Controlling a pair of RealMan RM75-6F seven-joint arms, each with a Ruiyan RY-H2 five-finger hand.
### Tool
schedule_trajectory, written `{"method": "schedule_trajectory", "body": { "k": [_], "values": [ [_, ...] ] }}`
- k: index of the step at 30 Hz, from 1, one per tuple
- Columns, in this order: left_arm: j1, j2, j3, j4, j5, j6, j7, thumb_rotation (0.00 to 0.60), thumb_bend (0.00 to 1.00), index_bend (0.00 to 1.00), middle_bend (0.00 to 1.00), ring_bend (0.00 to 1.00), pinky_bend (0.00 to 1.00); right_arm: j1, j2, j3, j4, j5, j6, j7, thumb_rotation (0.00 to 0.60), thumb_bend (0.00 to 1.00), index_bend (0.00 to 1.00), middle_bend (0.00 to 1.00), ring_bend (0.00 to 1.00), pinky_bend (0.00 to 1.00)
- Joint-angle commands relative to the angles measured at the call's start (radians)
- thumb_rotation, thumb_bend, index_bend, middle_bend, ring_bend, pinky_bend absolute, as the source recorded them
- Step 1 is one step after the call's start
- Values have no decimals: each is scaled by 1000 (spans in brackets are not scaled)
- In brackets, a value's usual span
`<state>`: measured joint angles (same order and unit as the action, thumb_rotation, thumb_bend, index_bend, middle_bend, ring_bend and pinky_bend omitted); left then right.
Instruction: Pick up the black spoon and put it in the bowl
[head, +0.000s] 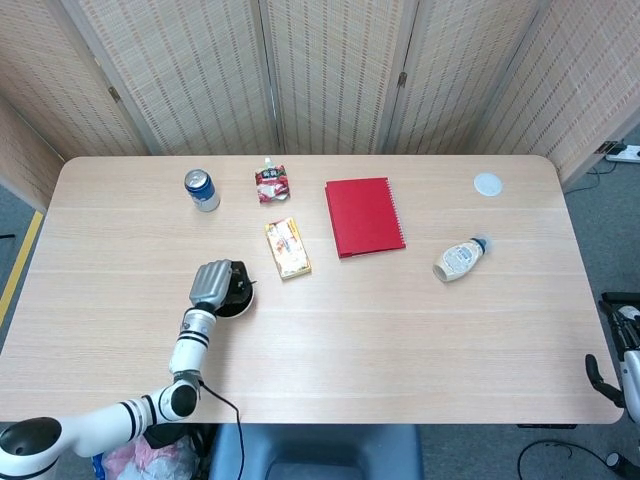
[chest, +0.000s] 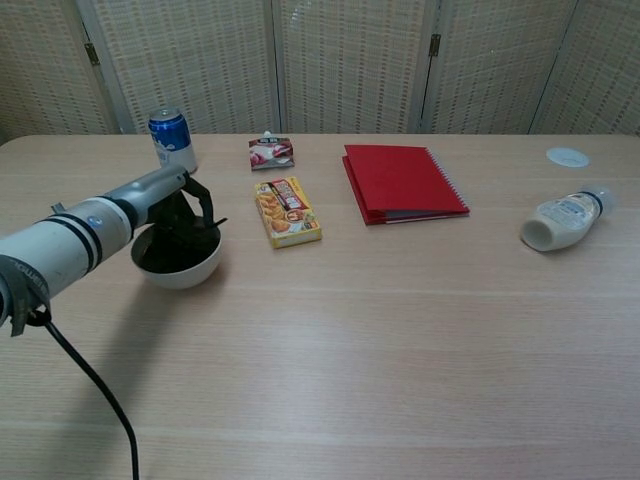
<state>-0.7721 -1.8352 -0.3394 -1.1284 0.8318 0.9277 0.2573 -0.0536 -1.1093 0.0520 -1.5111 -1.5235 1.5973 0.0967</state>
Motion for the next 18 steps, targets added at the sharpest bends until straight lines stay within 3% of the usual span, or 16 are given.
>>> {"method": "schedule_trajectory", "body": {
  "k": [1, 11, 18],
  "values": [
    [5, 11, 0, -7, 1, 4, -2, 600, 447, 684, 989, 929, 779, 2, 1, 1, -1, -2, -2, -1, 600, 384, 87, 176, 230, 171],
    [48, 74, 25, -88, 20, 22, -13, 600, 447, 653, 988, 929, 780, 10, -2, 2, -2, -7, -6, -3, 600, 385, 88, 176, 232, 171],
    [71, 116, 37, -146, 20, 22, -22, 600, 374, 260, 967, 916, 771, 7, 2, 2, -6, -11, 3, -2, 600, 383, 87, 176, 232, 171]
  ]
}}
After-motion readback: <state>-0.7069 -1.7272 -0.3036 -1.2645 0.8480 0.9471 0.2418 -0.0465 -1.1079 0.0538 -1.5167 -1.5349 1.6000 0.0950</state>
